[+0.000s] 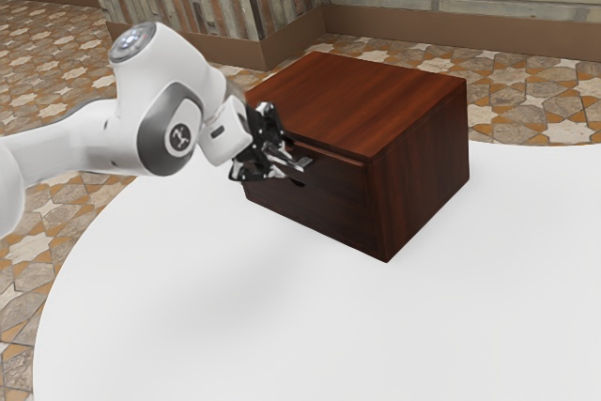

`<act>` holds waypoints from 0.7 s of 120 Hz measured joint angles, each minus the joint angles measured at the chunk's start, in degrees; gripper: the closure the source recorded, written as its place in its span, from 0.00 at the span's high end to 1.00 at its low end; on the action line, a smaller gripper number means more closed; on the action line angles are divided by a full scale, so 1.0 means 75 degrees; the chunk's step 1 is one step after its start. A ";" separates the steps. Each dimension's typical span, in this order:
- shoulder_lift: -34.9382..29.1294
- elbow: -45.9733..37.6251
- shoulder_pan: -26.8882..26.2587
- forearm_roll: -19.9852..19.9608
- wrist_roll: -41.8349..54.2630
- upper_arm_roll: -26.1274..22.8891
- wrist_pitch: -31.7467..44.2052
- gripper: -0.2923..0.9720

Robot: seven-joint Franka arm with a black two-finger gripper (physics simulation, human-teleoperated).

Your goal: Pull the drawer handle with one arm to open the drawer

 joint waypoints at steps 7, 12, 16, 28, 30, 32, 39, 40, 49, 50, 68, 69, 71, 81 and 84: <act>-0.0085 -0.0108 -0.0021 -0.0002 -0.0006 0.0068 0.0001 0.31; -0.0143 -0.0186 -0.0007 -0.0005 -0.0010 0.0096 0.0002 0.31; -0.0181 -0.0235 0.0011 -0.0010 -0.0014 0.0111 0.0001 0.30; -0.0289 -0.0391 0.0032 -0.0025 -0.0022 0.0143 0.0003 0.31; -0.0316 -0.0424 0.0031 -0.0028 -0.0023 0.0148 0.0004 0.30; -0.0341 -0.0454 0.0031 -0.0031 -0.0024 0.0151 0.0005 0.30; -0.0433 -0.0551 0.0039 -0.0044 -0.0028 0.0159 0.0005 0.29; -0.0444 -0.0560 0.0041 -0.0046 -0.0028 0.0159 0.0005 0.29; -0.0546 -0.0644 0.0056 -0.0069 -0.0033 0.0159 -0.0004 0.28; -0.0556 -0.0656 0.0057 -0.0072 -0.0033 0.0159 -0.0005 0.28; -0.0696 -0.0834 0.0092 -0.0104 -0.0040 0.0148 -0.0014 0.28; -0.0708 -0.0846 0.0089 -0.0104 -0.0040 0.0152 -0.0015 0.28; -0.0736 -0.0872 0.0086 -0.0107 -0.0041 0.0159 -0.0016 0.28; -0.0863 -0.1015 0.0096 -0.0117 -0.0044 0.0169 -0.0020 0.28; -0.0893 -0.1062 0.0101 -0.0118 -0.0045 0.0169 -0.0019 0.28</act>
